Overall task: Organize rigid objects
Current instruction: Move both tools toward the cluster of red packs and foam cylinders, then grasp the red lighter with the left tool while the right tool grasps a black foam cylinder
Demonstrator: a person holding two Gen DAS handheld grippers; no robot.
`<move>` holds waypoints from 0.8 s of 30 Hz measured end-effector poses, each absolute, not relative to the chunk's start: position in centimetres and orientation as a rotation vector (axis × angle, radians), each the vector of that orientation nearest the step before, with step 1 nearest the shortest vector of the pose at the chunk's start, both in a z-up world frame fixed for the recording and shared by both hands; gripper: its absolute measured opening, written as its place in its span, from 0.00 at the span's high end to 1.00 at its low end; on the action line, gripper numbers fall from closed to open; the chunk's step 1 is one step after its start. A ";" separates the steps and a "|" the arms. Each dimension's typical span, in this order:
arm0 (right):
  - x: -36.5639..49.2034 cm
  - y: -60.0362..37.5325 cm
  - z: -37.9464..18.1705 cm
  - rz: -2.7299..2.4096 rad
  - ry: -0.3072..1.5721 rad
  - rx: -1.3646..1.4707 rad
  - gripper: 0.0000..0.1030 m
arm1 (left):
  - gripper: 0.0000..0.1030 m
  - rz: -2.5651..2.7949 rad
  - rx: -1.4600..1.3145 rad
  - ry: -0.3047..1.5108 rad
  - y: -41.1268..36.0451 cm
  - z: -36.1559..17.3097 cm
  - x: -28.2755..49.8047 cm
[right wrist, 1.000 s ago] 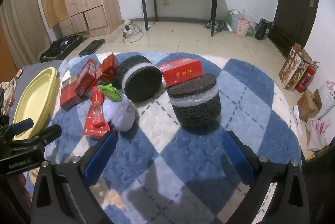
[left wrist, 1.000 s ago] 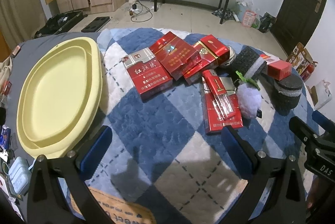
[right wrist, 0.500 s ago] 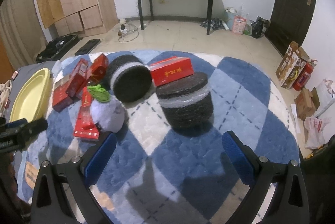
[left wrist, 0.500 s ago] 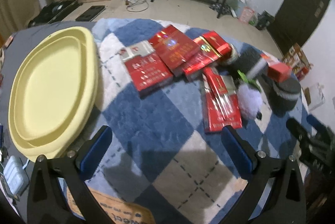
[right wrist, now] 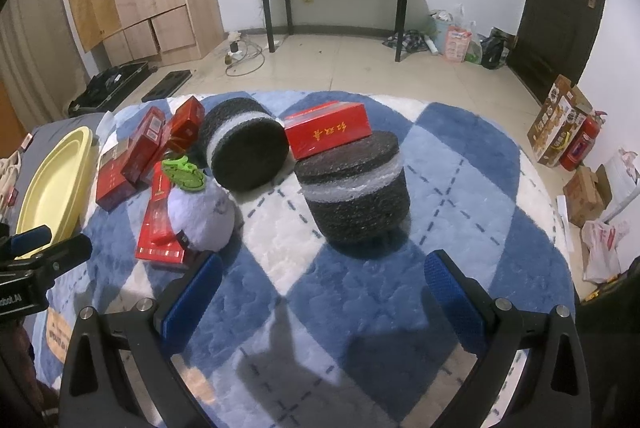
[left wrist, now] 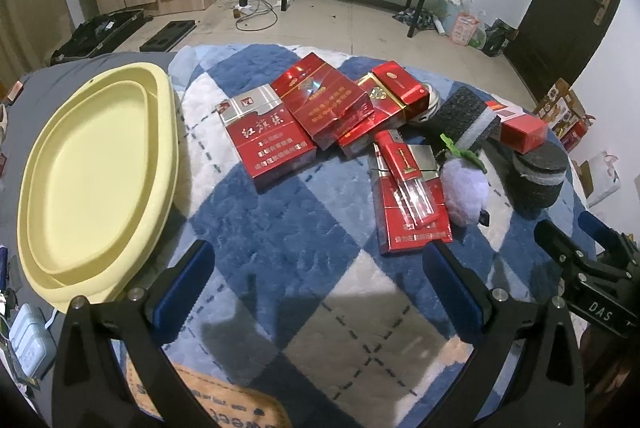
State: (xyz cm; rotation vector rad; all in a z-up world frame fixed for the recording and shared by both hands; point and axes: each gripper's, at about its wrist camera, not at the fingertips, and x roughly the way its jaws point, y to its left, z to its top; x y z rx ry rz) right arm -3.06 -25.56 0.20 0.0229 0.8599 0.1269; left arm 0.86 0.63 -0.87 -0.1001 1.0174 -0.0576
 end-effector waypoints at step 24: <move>-2.9 -25.8 0.1 0.123 0.869 0.036 0.00 | 0.00 -0.080 -0.079 1.029 -0.5 -1.3 0.4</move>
